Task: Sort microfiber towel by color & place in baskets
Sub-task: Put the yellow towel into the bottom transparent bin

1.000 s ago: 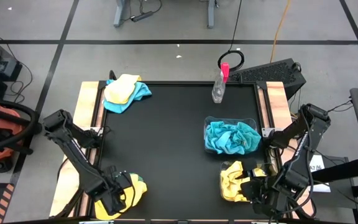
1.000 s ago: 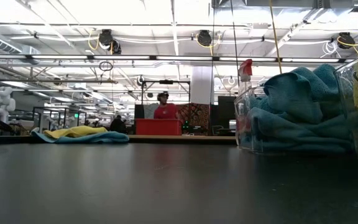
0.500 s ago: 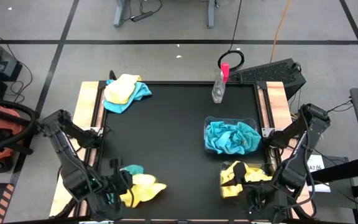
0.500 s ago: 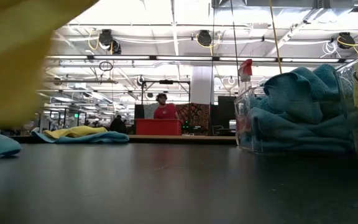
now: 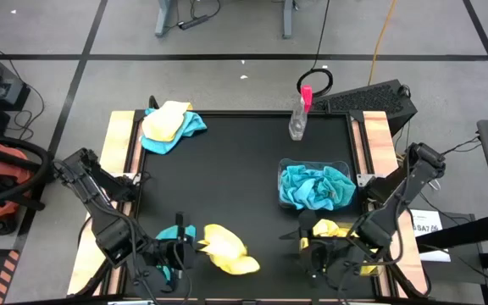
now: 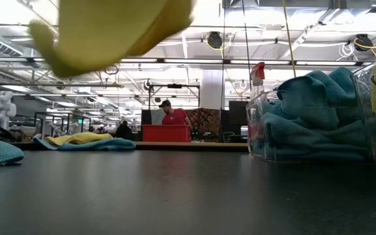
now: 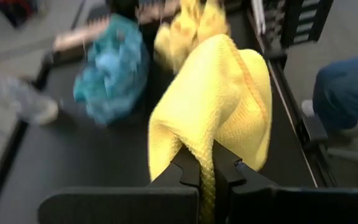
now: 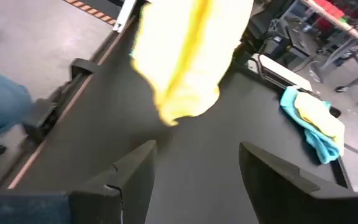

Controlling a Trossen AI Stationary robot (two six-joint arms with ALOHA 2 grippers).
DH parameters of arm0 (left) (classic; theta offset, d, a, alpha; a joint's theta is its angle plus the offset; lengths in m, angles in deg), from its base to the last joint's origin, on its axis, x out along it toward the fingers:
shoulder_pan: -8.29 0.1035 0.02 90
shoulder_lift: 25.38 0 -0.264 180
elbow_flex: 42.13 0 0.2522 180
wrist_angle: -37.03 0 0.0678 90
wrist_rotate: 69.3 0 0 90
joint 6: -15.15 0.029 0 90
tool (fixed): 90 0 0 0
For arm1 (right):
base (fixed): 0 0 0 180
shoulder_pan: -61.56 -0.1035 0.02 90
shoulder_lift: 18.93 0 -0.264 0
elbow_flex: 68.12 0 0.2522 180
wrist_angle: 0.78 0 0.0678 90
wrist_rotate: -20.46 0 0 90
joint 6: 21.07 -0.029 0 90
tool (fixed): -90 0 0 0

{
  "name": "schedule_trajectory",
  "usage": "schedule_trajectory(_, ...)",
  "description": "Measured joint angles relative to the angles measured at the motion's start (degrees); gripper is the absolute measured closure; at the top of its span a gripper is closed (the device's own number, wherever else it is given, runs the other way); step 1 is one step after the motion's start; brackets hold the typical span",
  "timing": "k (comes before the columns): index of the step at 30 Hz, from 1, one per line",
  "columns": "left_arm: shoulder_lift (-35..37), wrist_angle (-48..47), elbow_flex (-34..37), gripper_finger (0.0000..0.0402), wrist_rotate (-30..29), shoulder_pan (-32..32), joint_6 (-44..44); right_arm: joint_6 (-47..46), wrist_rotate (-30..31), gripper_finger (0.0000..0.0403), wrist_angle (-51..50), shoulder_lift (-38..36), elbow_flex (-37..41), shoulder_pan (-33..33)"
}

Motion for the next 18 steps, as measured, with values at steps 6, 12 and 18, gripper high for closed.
schedule_trajectory(6, 0.0, 9.54, 0.0, 0.0399, -0.35, 2.24, 13.35, 3.51, -0.03, 0.0184, 6.04, 2.98, 0.08, 3.51)
schedule_trajectory(12, 0.0, 13.46, 0.0, 0.0399, -0.01, 4.45, 20.22, 7.87, -0.62, 0.0182, 15.32, 4.96, 0.08, 5.51)
schedule_trajectory(18, -0.02, 17.53, 0.0, 0.0399, 3.37, 6.25, 25.31, 11.23, -1.8, 0.0137, 20.92, 7.06, 0.08, 6.93)
